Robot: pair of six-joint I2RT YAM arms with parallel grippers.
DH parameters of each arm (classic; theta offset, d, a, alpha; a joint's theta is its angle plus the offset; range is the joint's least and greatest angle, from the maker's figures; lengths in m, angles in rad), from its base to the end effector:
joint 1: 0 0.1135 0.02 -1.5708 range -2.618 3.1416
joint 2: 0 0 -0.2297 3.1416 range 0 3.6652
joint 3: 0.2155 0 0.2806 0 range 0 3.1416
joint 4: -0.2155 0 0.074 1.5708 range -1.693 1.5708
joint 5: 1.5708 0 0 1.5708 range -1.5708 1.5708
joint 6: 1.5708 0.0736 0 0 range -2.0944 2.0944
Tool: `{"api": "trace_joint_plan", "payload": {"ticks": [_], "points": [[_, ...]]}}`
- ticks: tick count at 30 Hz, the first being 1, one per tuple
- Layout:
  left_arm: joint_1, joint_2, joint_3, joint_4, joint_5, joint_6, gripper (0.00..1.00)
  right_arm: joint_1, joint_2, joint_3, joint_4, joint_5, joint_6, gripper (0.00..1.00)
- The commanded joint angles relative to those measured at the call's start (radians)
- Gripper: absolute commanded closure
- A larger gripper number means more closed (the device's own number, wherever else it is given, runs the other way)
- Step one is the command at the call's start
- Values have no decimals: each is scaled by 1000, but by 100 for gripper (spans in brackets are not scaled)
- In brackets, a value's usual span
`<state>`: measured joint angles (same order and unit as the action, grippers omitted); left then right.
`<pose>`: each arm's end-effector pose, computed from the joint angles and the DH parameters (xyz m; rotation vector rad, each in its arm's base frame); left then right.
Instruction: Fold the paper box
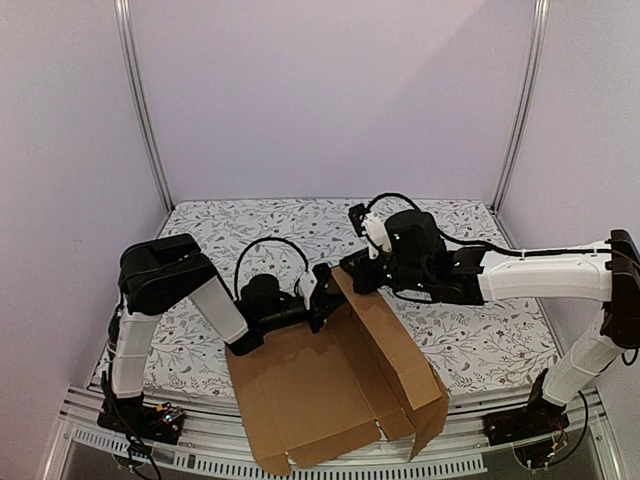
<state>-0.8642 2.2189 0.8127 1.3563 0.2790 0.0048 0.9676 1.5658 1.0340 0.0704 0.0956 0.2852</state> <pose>0.2490 -0.3230 0.0288 0.9098 1.4278 -0.8793 0.2426 0.3398 0.1904 -0.6438 1.9992 0.6812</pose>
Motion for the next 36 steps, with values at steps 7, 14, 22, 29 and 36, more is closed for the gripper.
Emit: {"api": "trace_joint_plan", "payload": {"ticks": [7, 14, 22, 29, 36], "points": [[-6, 4, -1, -4, -44, 29, 79, 10, 12, -25, -80, -14, 12, 100], [-6, -47, -21, -15, -61, 37, 57, 10, 8, -22, -80, -16, 11, 100], [-3, -110, -23, -38, -66, 32, 56, 11, -3, -22, -80, -16, 8, 100], [-2, -119, -15, -47, -38, 19, 74, 12, -6, -26, -80, -13, 9, 100], [-1, -129, -15, -53, -27, 10, 100, 11, -6, -29, -79, -12, 13, 100]]}}
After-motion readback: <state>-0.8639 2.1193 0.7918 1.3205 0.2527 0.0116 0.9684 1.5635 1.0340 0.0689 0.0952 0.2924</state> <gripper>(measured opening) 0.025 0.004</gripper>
